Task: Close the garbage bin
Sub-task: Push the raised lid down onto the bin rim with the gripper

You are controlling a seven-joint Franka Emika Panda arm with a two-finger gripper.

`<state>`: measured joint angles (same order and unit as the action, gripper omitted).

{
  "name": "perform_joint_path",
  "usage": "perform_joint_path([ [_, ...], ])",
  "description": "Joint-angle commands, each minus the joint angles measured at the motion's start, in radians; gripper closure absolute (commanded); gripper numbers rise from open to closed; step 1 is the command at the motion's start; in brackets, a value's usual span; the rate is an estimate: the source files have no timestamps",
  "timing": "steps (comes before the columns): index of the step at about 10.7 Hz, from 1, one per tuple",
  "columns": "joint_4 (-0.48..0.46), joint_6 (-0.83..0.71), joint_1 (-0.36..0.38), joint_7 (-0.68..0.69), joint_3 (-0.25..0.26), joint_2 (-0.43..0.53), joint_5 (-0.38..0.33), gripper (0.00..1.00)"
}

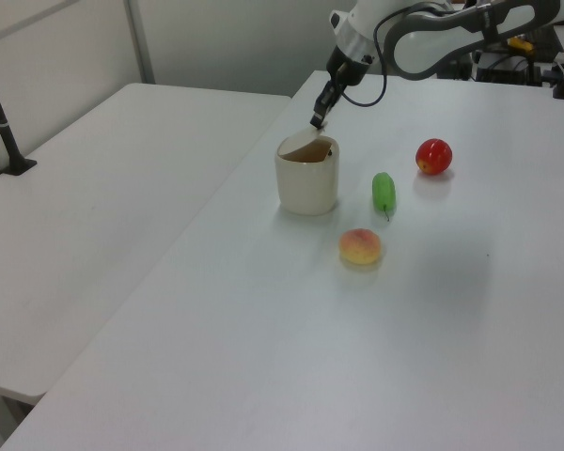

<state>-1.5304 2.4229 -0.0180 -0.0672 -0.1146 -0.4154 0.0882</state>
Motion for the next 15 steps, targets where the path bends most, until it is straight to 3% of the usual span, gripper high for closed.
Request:
perform_joint_path([
  [1,-0.025,-0.099,0.012,0.003,0.001,0.023,0.002,1.0],
  [15,-0.021,-0.002,0.029,-0.003,0.001,-0.016,-0.001,1.0],
])
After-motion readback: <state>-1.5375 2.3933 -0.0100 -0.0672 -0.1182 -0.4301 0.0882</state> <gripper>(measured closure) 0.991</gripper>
